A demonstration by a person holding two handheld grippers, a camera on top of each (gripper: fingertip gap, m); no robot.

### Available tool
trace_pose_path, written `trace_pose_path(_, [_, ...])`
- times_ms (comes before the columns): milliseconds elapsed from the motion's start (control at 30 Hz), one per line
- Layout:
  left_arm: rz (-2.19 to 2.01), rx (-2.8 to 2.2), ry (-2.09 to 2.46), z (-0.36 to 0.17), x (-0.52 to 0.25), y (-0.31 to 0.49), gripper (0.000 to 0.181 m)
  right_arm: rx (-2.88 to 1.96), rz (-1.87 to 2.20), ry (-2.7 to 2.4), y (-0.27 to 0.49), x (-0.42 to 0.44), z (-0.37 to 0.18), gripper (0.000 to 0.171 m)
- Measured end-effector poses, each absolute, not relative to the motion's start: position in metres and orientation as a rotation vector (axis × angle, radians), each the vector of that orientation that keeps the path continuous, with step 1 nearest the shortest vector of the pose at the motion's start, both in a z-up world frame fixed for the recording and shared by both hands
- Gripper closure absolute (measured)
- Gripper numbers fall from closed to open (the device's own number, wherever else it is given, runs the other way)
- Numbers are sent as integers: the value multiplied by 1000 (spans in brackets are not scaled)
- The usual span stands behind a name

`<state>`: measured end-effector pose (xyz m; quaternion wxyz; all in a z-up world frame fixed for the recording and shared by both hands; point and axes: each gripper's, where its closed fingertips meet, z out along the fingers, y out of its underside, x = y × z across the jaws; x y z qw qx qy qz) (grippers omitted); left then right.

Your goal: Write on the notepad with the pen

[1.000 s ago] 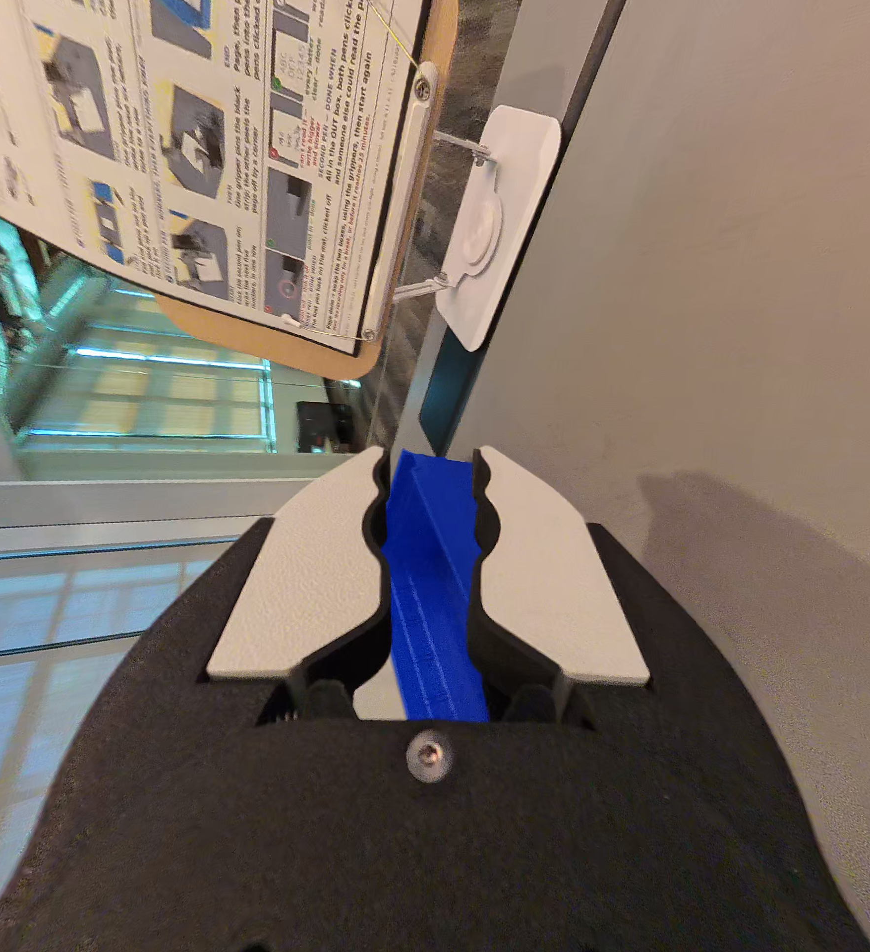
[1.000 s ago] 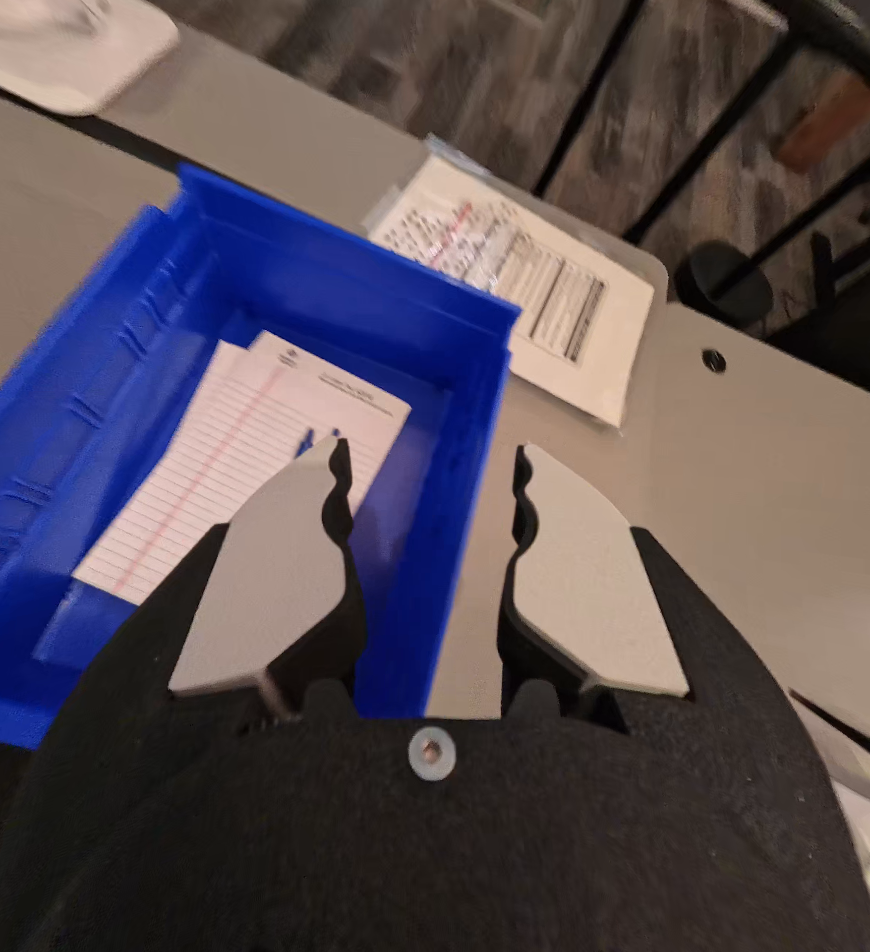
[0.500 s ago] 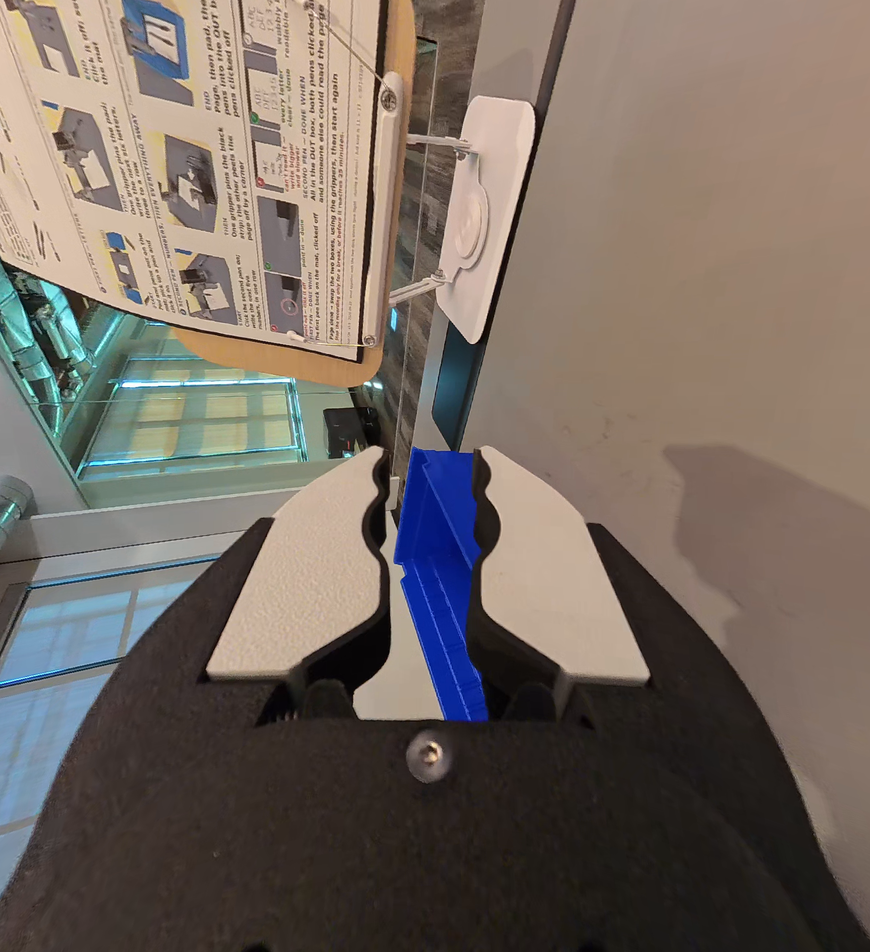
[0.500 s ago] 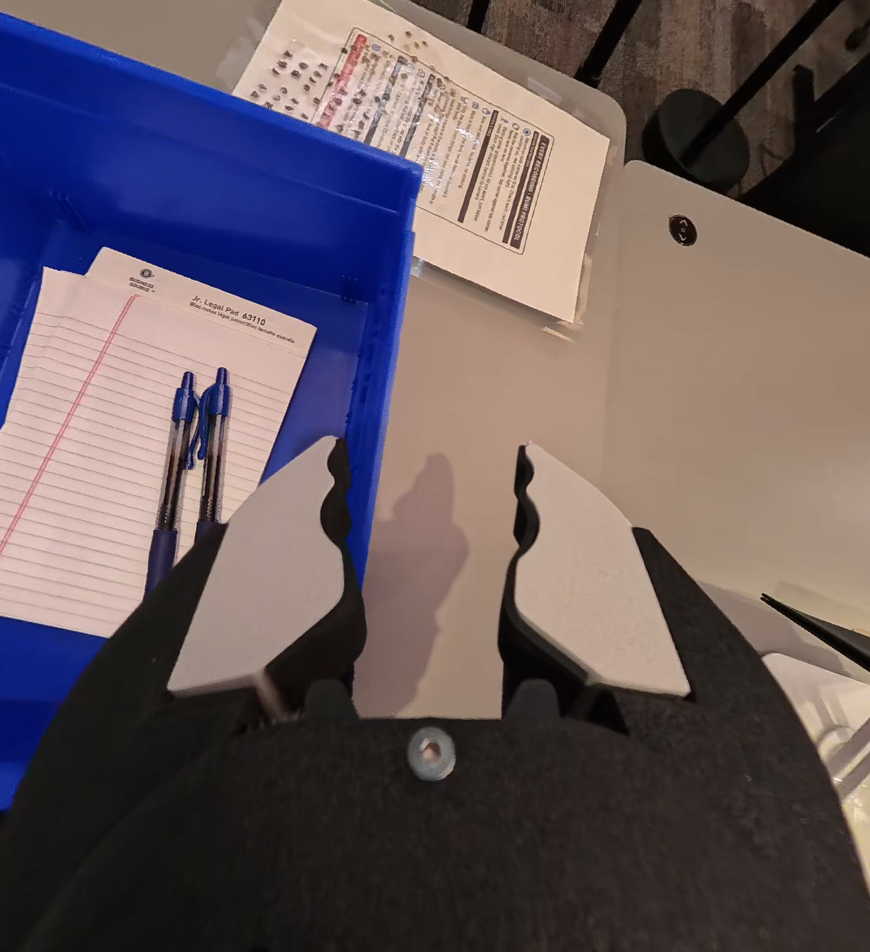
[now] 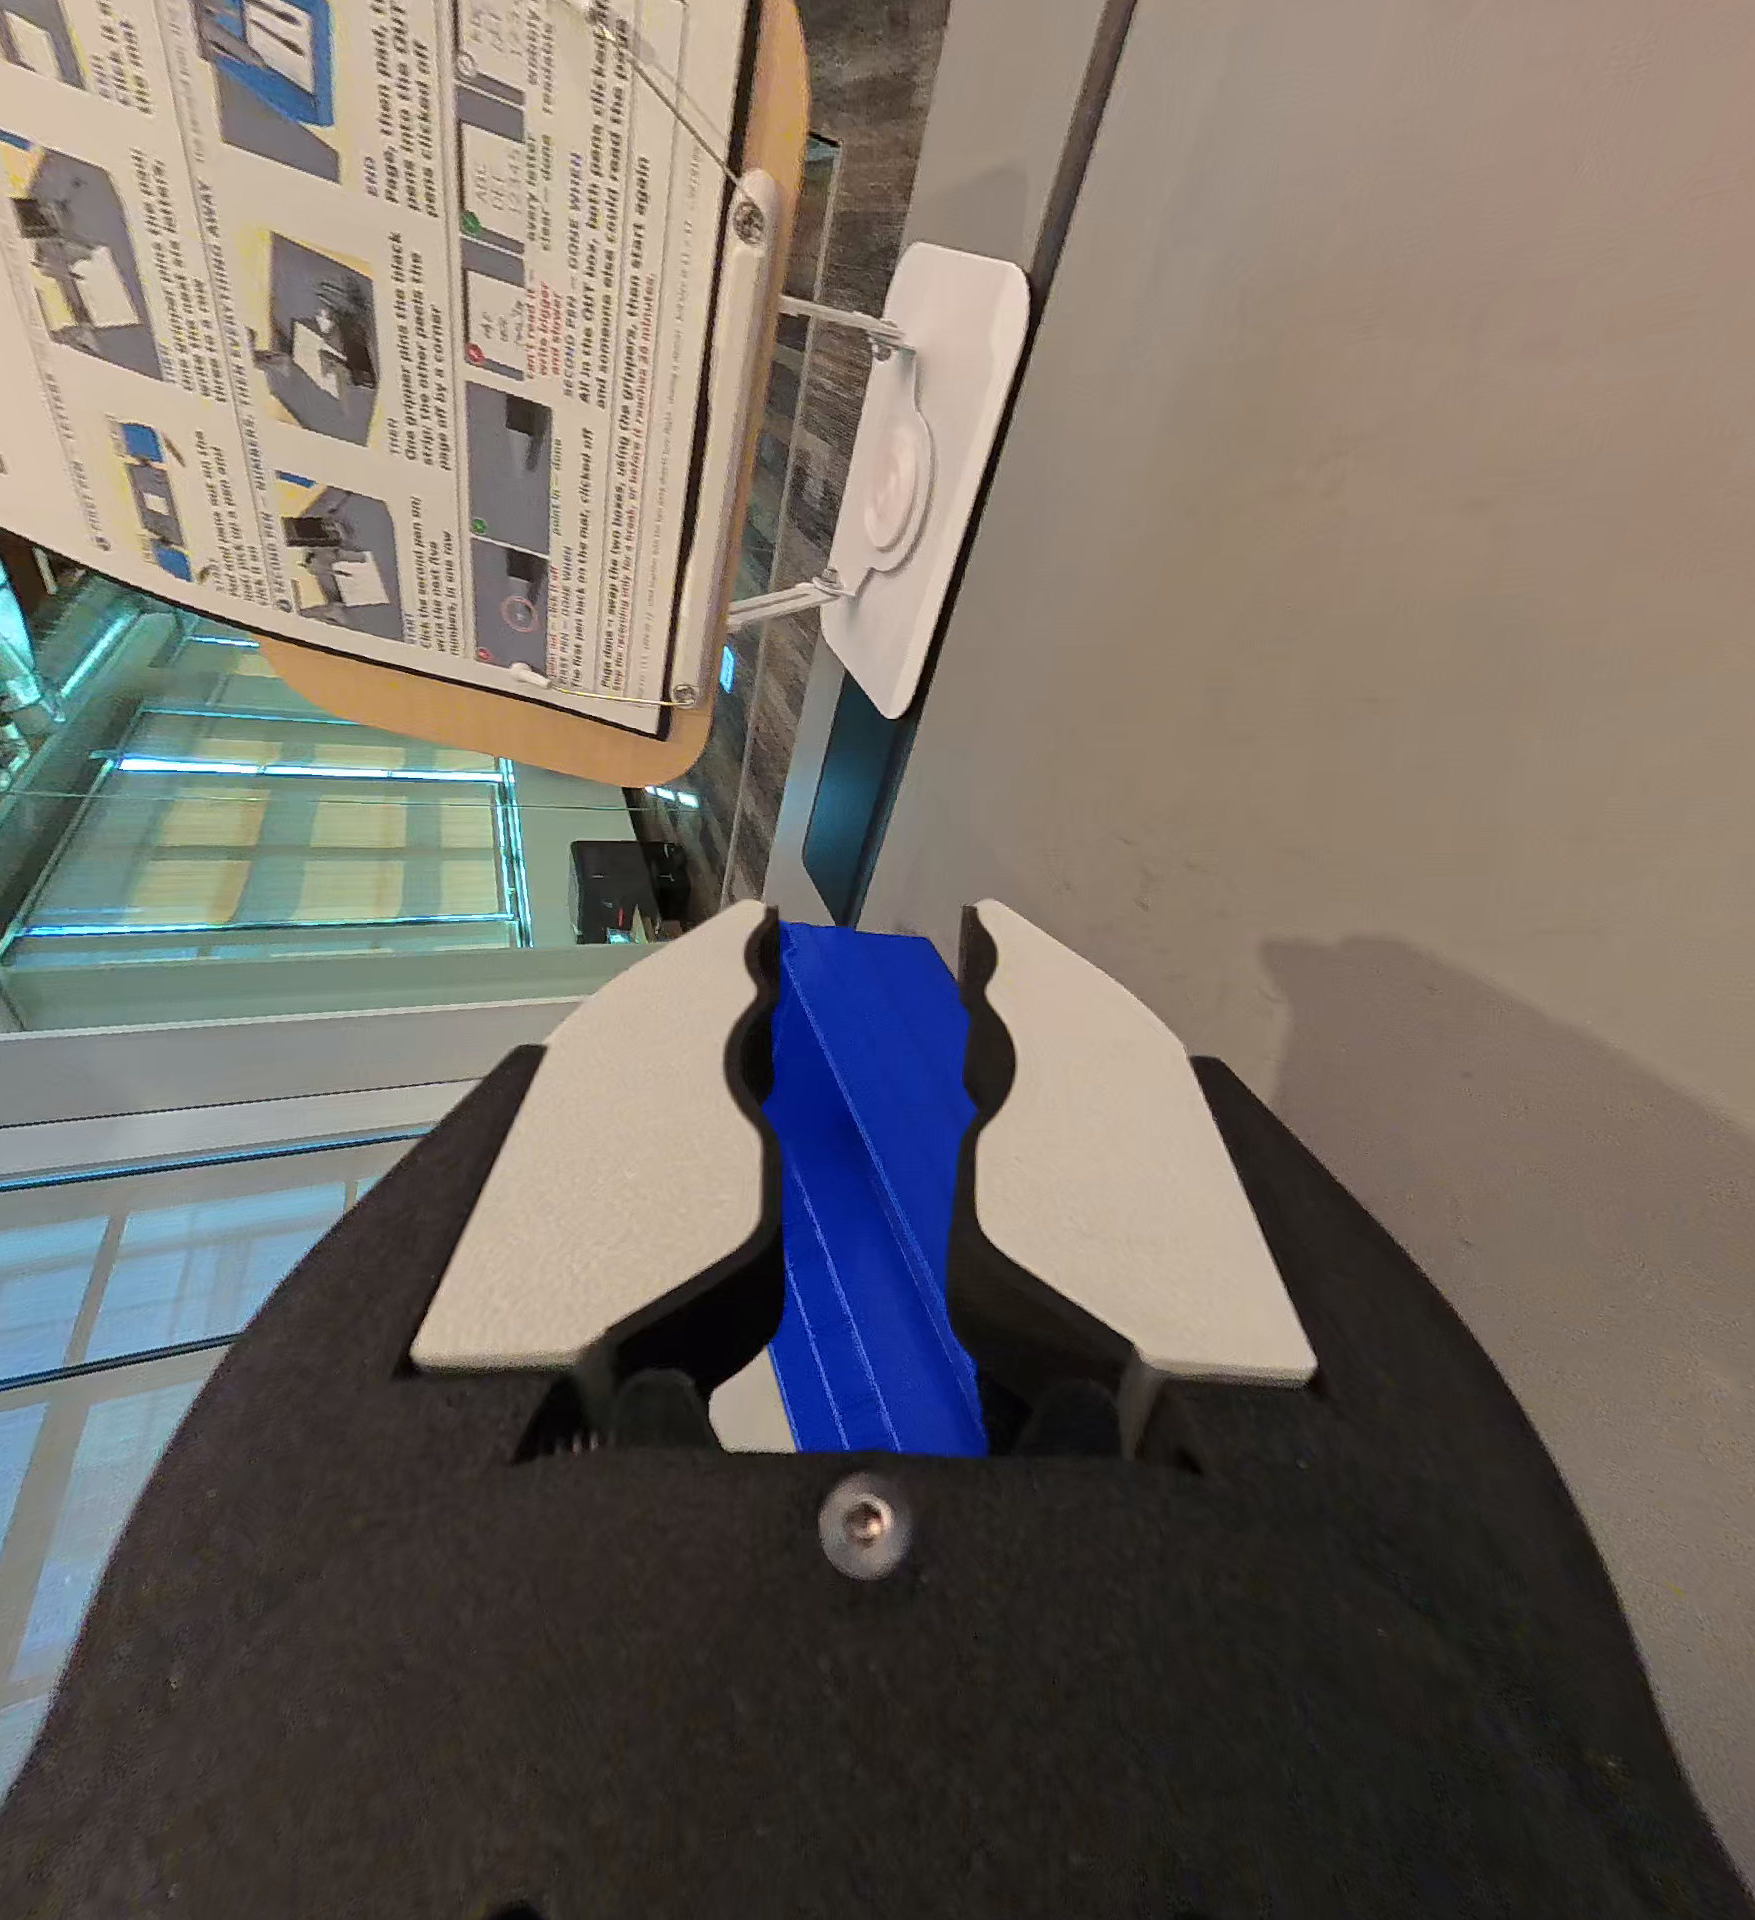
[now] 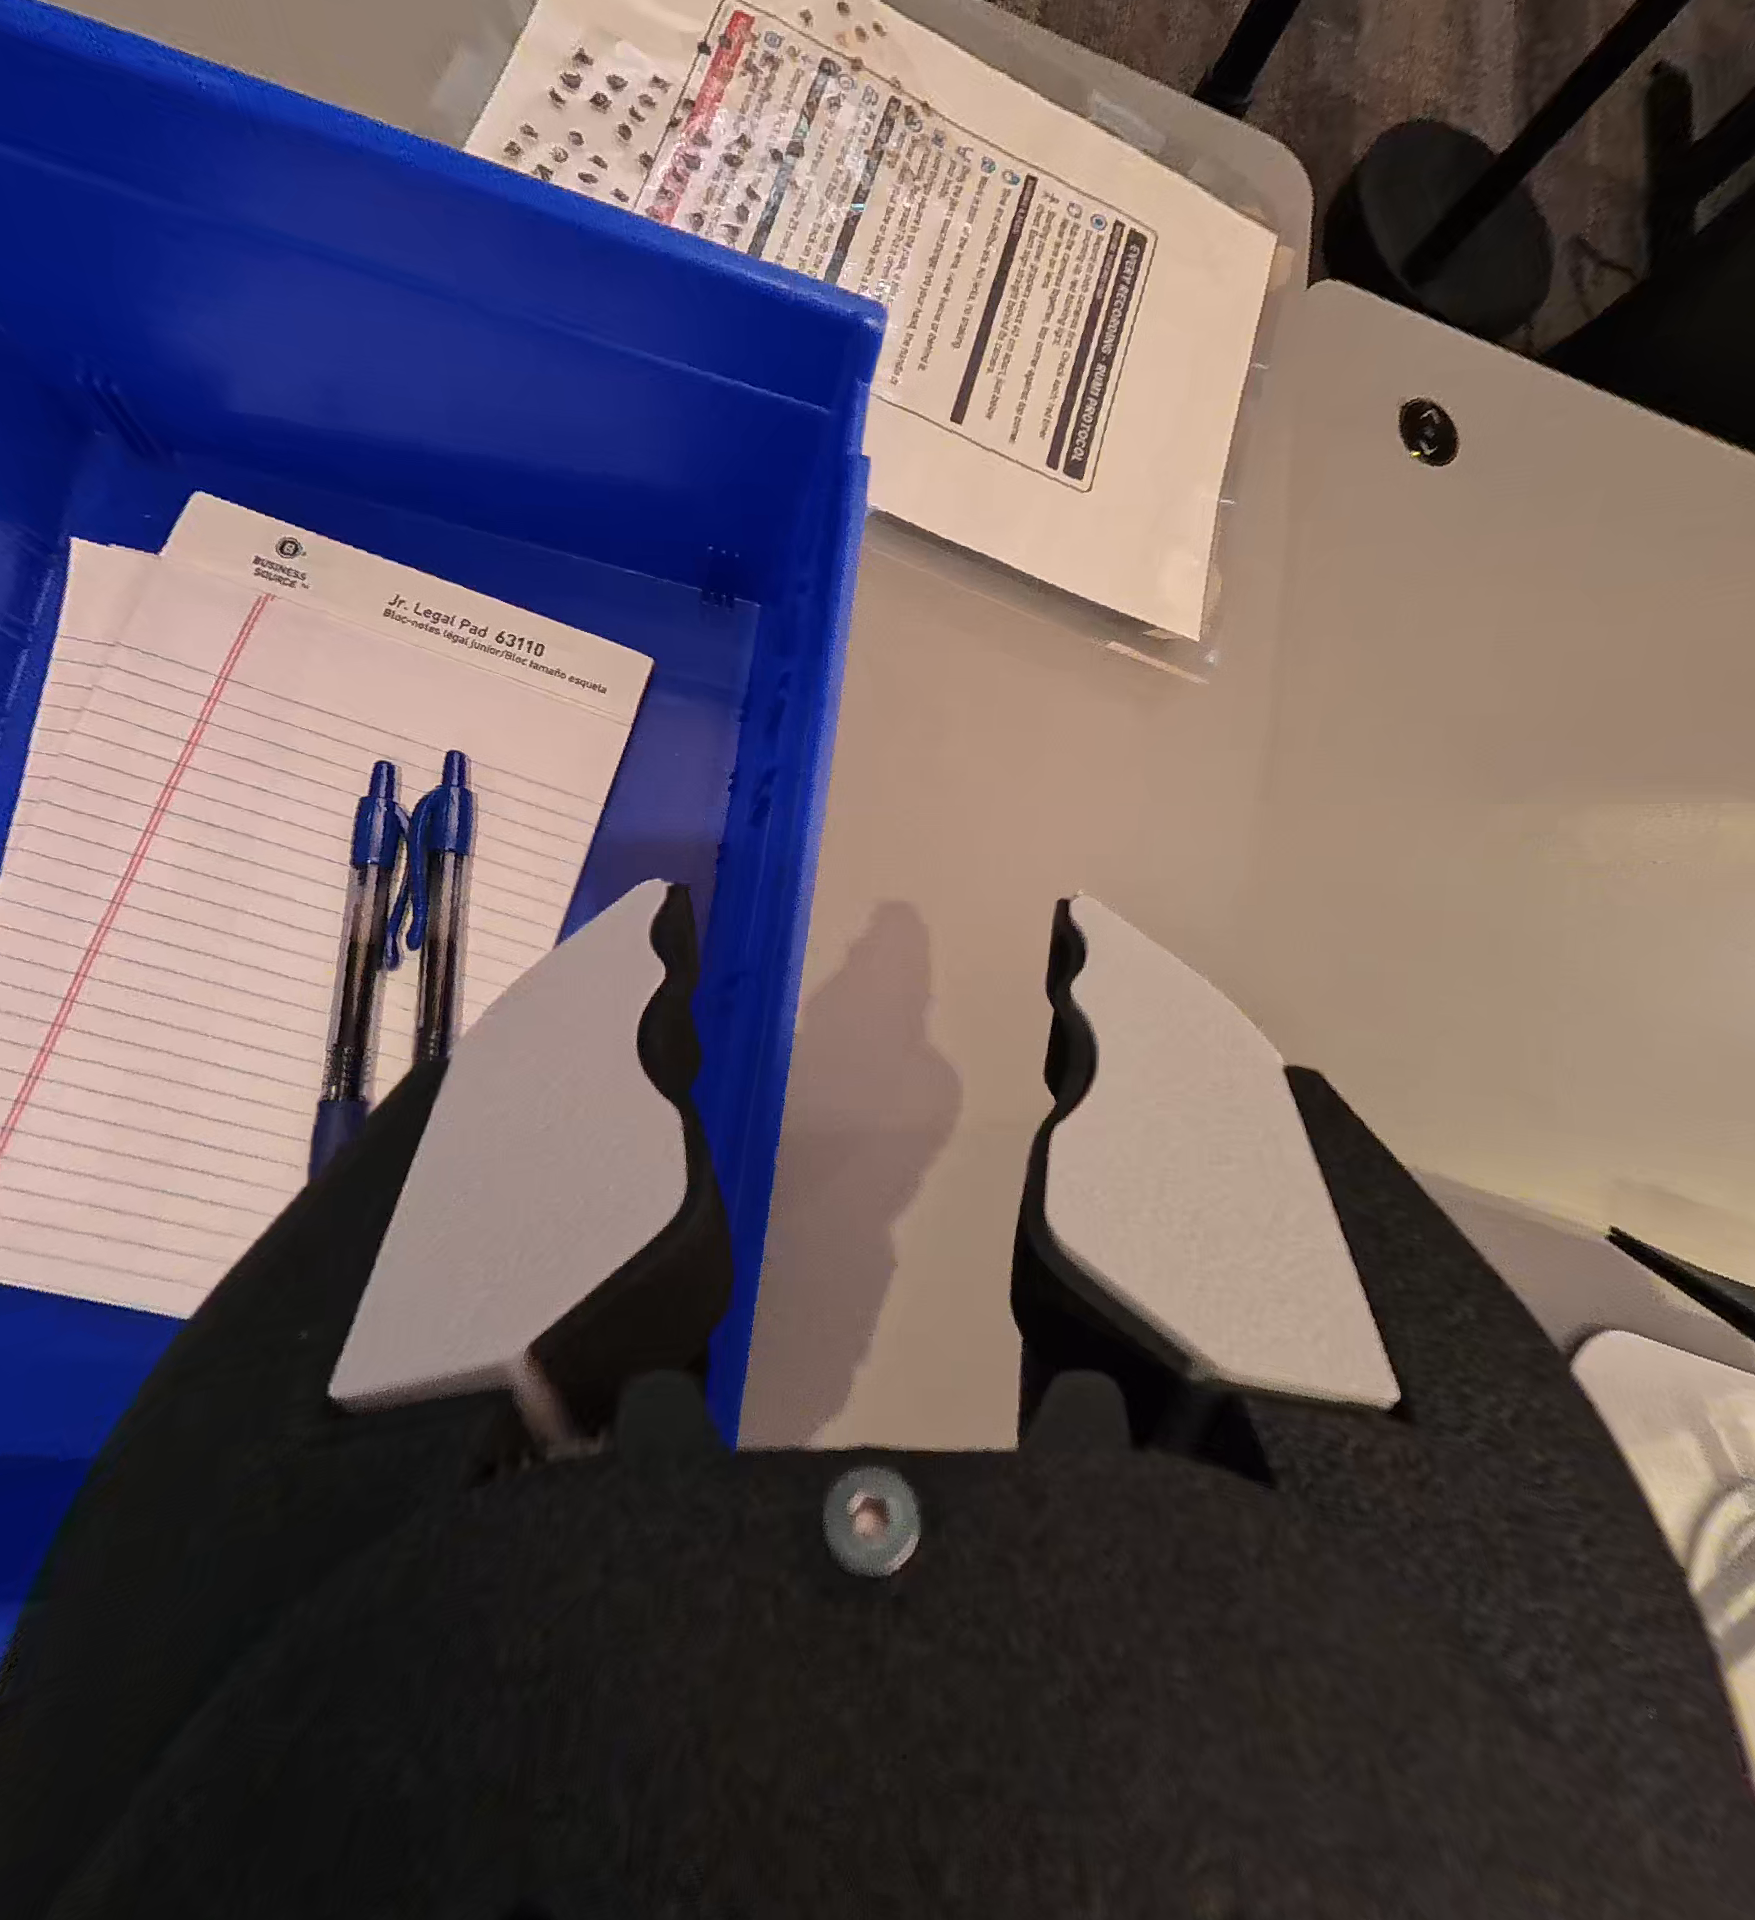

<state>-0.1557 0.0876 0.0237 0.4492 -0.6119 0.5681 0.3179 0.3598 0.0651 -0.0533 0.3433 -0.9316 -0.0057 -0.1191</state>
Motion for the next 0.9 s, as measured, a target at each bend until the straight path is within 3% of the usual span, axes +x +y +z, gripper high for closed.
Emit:
trace_pose_path(567, [575, -1602, 1177, 51, -154, 97, 147, -2545, -63, 112, 59, 365, -96, 108])
trace_pose_path(833, [551, -1664, 1153, 44, -160, 99, 147, -2643, 194, 184, 57, 346, -115, 127])
trace_pose_path(900, [533, -1703, 1136, 40, -168, 99, 146, -2668, 248, 174, 55, 340, -116, 144])
